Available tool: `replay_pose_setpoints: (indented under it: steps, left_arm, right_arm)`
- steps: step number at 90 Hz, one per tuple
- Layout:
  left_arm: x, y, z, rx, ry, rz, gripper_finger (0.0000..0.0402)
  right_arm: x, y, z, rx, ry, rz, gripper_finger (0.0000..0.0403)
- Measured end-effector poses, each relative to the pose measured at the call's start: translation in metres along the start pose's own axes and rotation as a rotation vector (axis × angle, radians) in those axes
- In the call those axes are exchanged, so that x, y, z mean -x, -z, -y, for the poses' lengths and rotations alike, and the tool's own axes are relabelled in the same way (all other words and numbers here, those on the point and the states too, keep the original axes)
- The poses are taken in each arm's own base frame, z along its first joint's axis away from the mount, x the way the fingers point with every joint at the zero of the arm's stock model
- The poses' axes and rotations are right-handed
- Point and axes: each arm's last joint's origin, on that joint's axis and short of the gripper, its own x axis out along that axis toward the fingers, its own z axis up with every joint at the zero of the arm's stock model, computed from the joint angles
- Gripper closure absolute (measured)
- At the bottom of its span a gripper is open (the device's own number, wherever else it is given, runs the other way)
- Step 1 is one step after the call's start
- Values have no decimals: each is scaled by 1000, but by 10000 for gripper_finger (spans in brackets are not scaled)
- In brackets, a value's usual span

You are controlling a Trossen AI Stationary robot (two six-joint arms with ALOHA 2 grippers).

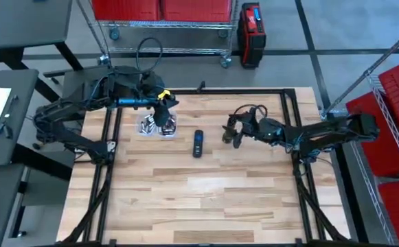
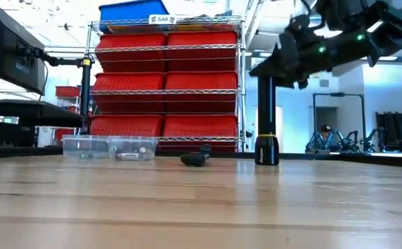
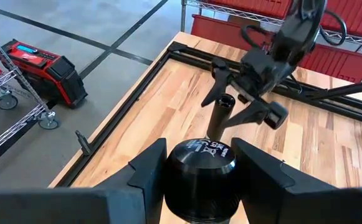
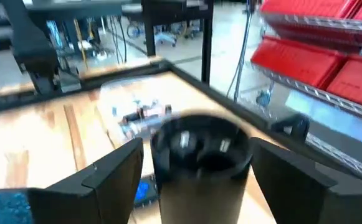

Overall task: Insert battery
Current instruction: Open the flashlight battery compartment

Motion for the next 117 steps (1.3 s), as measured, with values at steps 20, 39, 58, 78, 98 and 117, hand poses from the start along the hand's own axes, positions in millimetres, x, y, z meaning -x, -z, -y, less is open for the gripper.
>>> replay_pose_setpoints:
  steps: [20, 39, 58, 78, 98, 117]
  left_arm:
    - [0, 0, 0, 0, 0, -2, 264]
    - [-7, 22, 5, 1, 6, -136, 264]
    - [-34, 95, 24, 37, 47, -283, 264]
    - [-56, 221, 36, 86, 92, -393, 264]
    - [-62, 306, 40, 133, 136, -452, 264]
    - [-69, 328, 41, -23, 129, -528, 264]
  right_arm:
    - [12, -19, 4, 21, -3, 100, 122]
    - [27, -58, 6, -14, -14, 252, 121]
    - [45, -90, 4, 30, -32, 377, 121]
    - [51, -95, 3, 36, -44, 368, 121]
    - [49, -91, 1, 49, -53, 324, 121]
    - [49, -89, -2, 55, -68, 306, 121]
